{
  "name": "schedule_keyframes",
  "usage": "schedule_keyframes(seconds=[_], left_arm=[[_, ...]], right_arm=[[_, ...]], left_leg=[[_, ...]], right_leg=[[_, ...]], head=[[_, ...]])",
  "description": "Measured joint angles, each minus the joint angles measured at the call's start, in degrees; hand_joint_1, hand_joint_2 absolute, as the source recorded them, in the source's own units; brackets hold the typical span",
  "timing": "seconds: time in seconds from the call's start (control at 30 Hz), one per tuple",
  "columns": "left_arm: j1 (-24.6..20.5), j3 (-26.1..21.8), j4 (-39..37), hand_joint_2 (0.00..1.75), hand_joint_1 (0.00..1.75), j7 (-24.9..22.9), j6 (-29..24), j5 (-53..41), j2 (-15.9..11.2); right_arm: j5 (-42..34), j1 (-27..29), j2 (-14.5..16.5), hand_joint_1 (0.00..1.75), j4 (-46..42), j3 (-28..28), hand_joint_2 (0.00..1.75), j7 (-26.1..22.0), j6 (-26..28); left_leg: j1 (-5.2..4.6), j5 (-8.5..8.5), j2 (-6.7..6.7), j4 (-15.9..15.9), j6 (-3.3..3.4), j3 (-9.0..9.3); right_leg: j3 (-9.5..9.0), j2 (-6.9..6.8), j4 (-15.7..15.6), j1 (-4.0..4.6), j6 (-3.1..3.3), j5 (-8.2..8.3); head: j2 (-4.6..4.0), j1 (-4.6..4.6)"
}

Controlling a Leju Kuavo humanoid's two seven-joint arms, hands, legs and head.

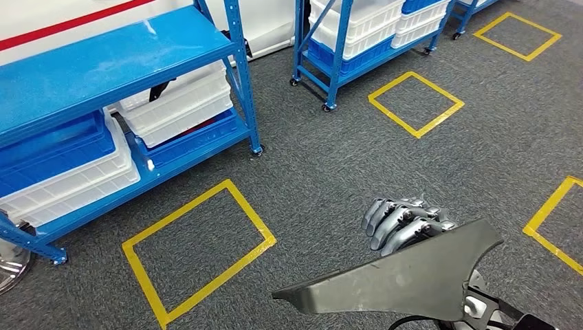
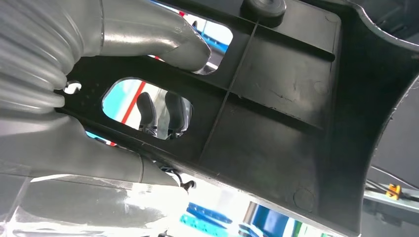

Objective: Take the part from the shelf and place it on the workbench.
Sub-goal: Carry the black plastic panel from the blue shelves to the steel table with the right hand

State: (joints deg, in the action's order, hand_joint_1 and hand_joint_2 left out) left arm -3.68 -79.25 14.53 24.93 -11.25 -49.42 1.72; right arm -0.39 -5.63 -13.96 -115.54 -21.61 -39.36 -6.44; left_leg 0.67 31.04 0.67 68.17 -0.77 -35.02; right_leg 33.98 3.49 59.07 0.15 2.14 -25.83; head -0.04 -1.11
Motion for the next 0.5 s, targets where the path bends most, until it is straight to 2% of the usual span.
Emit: schedule_keyframes(seconds=[0.07, 0.1, 0.13, 0.17, 0.2, 0.23, 0.27, 0.3, 0.33, 0.37, 0.4, 0.43, 0.47, 0.5], left_arm=[[0.0, 0.0, 0.0, 1.75, 0.00, -0.1, 0.0, 0.1, 0.0], [0.0, 0.0, 0.0, 1.75, 0.00, -0.2, -0.1, 0.1, 0.0], [0.0, 0.0, 0.0, 1.75, 0.00, -0.3, -0.2, 0.1, 0.1], [-0.1, 0.0, 0.0, 1.75, 0.00, -0.4, -0.3, 0.1, 0.2], [-0.2, 0.0, 0.0, 1.75, 0.00, -0.4, -0.4, 0.0, 0.3], [-0.3, 0.0, 0.0, 1.75, 0.00, -0.4, -0.5, 0.0, 0.4], [-0.3, 0.0, 0.0, 1.75, 0.00, -0.4, -0.5, -0.1, 0.6], [-0.3, 0.0, 0.0, 1.75, 0.00, -0.4, -0.6, -0.2, 0.7], [-0.2, 0.0, 0.0, 1.75, 0.00, -0.4, -0.6, -0.4, 0.9], [-0.1, 0.0, 0.0, 1.75, 0.00, -0.4, -0.6, -0.5, 1.0], [-0.1, 0.0, 0.0, 1.75, 0.00, -0.4, -0.6, -0.6, 1.2], [-0.1, 0.0, 0.0, 1.75, 0.00, -0.4, -0.6, -0.7, 1.3], [-0.2, 0.0, 0.0, 1.75, 0.00, -0.4, -0.5, -0.8, 1.4], [-0.3, 0.0, 0.0, 1.75, 0.00, -0.4, -0.5, -0.8, 1.6]], right_arm=[[0.1, -0.6, 0.6, 1.24, 0.0, -0.3, 1.75, 0.2, 0.0], [0.3, -0.8, 0.8, 1.24, 0.0, -0.4, 1.75, 0.3, 0.0], [0.4, -0.9, 1.1, 1.24, 0.0, -0.6, 1.75, 0.3, 0.0], [0.6, -0.9, 1.3, 1.24, 0.0, -0.7, 1.75, 0.4, 0.0], [0.8, -1.0, 1.4, 1.24, -0.1, -0.8, 1.75, 0.5, 0.0], [0.9, -1.1, 1.5, 1.24, -0.1, -0.9, 1.75, 0.7, 0.0], [1.0, -1.3, 1.7, 1.24, -0.1, -1.0, 1.75, 0.8, 0.0], [1.0, -1.6, 1.8, 1.24, -0.1, -1.1, 1.75, 0.8, 0.0], [1.1, -1.8, 1.9, 1.24, -0.2, -1.1, 1.75, 0.8, 0.0], [1.2, -1.8, 2.0, 1.24, -0.2, -1.2, 1.75, 0.8, 0.0], [1.4, -1.8, 2.1, 1.24, -0.2, -1.2, 1.75, 0.8, 0.0], [1.6, -1.8, 2.1, 1.24, -0.2, -1.2, 1.75, 0.8, 0.0], [1.8, -1.8, 2.1, 1.24, -0.2, -1.2, 1.75, 0.7, 0.0], [2.0, -1.8, 2.1, 1.24, -0.2, -1.2, 1.75, 0.7, 0.0]], left_leg=[[0.08, -2.61, 2.30, -6.8, 0.31, 3.05], [0.07, -2.88, 3.06, -8.5, 0.43, 3.71], [0.01, -2.74, 3.16, -9.0, 0.56, 3.88], [-0.01, -2.91, 2.69, -9.2, 0.81, 3.91], [-0.01, -3.19, 2.13, -9.5, 1.15, 3.96], [0.01, -3.49, 1.53, -9.9, 1.51, 3.97], [0.03, -3.79, 0.84, -10.2, 1.85, 3.96], [-0.03, -3.96, 0.12, -10.4, 2.05, 3.91], [-0.14, -4.02, -0.60, -10.4, 2.16, 3.84], [-0.21, -4.04, -1.35, -10.4, 2.20, 3.74], [-0.24, -4.03, -2.08, -10.4, 2.20, 3.68], [-0.25, -4.01, -2.78, -10.4, 2.17, 3.65], [-0.25, -3.98, -3.46, -10.4, 2.11, 3.67], [-0.25, -3.91, -4.07, -10.4, 2.02, 3.75]], right_leg=[[0.36, 1.29, 0.6, 0.08, -0.36, 0.00], [0.64, 1.83, 0.7, 0.02, -0.66, 0.08], [0.91, 2.37, 0.8, -0.07, -1.04, 0.25], [1.16, 2.89, 0.7, -0.20, -1.44, 0.47], [1.36, 2.67, 0.8, -0.28, -1.75, 0.49], [1.73, 1.64, 1.4, -0.26, -2.01, 0.02], [2.50, 0.23, 3.0, -0.23, -2.22, -1.13], [3.67, -1.37, 5.7, -0.32, -2.38, -2.86], [5.25, -2.40, 9.1, -0.43, -2.59, -4.78], [6.76, -2.77, 12.5, -0.63, -2.80, -6.27], [7.70, -2.90, 14.8, -0.81, -2.98, -6.91], [7.69, -3.03, 15.1, -0.93, -3.09, -6.50], [6.56, -3.28, 13.2, -1.00, -3.12, -5.15], [4.53, -3.93, 9.6, -1.00, -3.04, -3.30]], head=[[0.00, 0.02], [0.00, 0.03], [0.00, 0.03], [0.00, 0.05], [0.00, 0.04], [0.00, 0.11], [0.00, 0.19], [0.00, 0.25], [0.00, 0.32], [0.00, 0.32], [0.00, 0.33], [0.00, 0.33], [0.00, 0.33], [0.00, 0.33]])
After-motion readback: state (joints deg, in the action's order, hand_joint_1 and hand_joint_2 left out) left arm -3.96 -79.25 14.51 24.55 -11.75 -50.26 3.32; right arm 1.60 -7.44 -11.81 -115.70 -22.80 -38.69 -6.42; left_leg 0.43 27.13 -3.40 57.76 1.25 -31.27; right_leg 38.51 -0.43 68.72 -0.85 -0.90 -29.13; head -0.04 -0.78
